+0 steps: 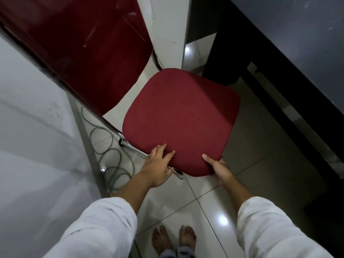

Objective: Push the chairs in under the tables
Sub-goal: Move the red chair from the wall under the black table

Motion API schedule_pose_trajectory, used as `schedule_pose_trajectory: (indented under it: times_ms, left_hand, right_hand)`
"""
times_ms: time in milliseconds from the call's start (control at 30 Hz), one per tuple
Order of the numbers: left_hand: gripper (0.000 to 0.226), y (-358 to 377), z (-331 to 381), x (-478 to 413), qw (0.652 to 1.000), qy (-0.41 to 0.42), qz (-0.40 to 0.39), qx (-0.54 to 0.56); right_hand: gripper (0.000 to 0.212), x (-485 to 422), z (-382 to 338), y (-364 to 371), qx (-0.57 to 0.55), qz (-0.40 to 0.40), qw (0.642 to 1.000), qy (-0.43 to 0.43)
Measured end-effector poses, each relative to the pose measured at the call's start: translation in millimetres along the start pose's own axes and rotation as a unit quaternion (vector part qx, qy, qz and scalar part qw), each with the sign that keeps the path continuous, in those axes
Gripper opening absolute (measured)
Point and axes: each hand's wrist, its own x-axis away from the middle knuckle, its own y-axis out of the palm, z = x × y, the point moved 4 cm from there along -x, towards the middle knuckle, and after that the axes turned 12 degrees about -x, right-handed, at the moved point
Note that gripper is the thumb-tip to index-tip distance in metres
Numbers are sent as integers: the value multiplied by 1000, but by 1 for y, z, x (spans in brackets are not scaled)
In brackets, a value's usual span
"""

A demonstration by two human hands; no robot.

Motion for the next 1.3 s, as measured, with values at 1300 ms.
schedule_pose_trajectory:
  times_ms: [1300]
  left_hand:
    - [69, -313, -129, 156, 880, -228, 363, 206]
  right_hand:
    - [66, 223, -141, 160, 364, -100, 903, -203]
